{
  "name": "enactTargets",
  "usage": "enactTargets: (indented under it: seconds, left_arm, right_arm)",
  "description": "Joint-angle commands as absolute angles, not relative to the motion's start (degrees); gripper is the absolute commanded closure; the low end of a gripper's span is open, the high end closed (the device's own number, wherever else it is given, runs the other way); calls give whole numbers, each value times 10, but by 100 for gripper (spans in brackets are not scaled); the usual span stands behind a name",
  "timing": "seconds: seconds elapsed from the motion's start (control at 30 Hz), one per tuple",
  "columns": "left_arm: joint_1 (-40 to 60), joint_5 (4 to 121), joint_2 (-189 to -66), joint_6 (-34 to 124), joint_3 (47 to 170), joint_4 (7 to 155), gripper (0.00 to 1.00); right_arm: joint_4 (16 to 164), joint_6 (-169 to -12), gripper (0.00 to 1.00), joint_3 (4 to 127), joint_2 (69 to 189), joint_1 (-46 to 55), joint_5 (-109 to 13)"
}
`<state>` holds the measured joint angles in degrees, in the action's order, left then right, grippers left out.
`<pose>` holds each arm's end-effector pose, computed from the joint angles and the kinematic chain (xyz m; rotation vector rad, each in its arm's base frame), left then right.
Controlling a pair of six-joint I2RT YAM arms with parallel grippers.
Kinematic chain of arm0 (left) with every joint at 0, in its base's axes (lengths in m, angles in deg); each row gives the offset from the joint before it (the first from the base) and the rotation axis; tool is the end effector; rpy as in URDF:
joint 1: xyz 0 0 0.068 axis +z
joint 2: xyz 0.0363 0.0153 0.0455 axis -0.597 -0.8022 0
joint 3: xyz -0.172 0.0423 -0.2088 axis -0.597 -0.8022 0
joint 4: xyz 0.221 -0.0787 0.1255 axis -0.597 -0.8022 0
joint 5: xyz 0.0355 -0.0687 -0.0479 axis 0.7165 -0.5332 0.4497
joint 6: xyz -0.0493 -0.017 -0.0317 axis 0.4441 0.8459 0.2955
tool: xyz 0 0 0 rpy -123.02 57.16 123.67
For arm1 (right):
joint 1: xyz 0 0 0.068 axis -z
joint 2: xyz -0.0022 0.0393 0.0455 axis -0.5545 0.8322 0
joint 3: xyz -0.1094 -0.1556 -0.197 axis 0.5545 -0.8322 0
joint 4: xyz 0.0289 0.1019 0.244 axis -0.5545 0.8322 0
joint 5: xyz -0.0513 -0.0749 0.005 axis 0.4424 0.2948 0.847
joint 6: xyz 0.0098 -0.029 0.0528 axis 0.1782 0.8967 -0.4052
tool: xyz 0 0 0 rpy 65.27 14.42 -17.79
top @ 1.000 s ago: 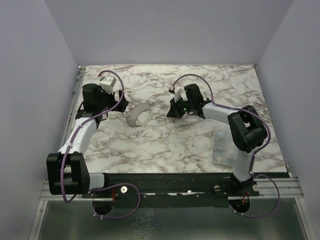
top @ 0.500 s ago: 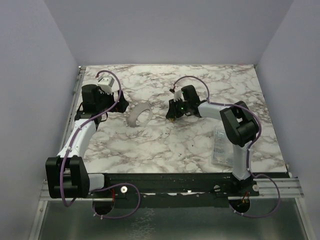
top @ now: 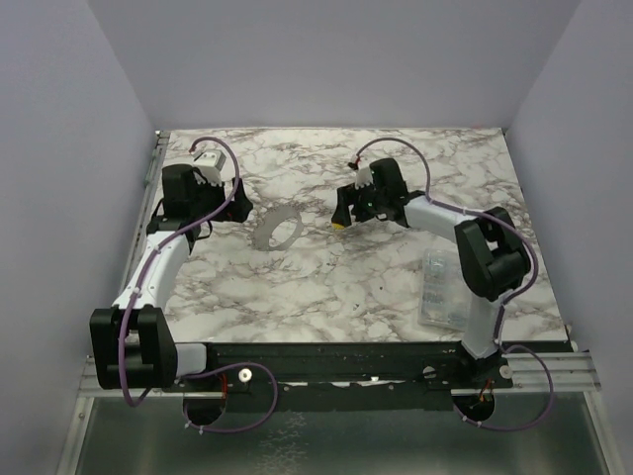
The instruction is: Remove the keys from the keyring
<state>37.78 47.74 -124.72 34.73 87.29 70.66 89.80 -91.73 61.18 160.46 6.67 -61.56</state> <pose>0.2965 -0.0119 0.2718 0.1989 2.0670 -0.4196 0.3816 0.2130 0.1629 -0.5800 2.2688 0.7353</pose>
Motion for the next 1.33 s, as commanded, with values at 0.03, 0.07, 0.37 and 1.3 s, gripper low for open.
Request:
enactTargets:
  seconds: [0.03,0.07,0.37,1.3]
  left_arm:
    - [379,469,-1289,307,961,616,1]
    - [379,470,-1297,299,978,601,1]
    - [382,560,-1346,280,1113,535,1]
    - [382,600,-1351,346,971,626,1]
  right_arm:
    - [938,-876,19,592,1497,108,-620]
    - [945,-871,17,587,1479,116,-625]
    - [1004,-811,0,537,1336,218,-661]
    - [992,-746,0,429,1314,372,-726]
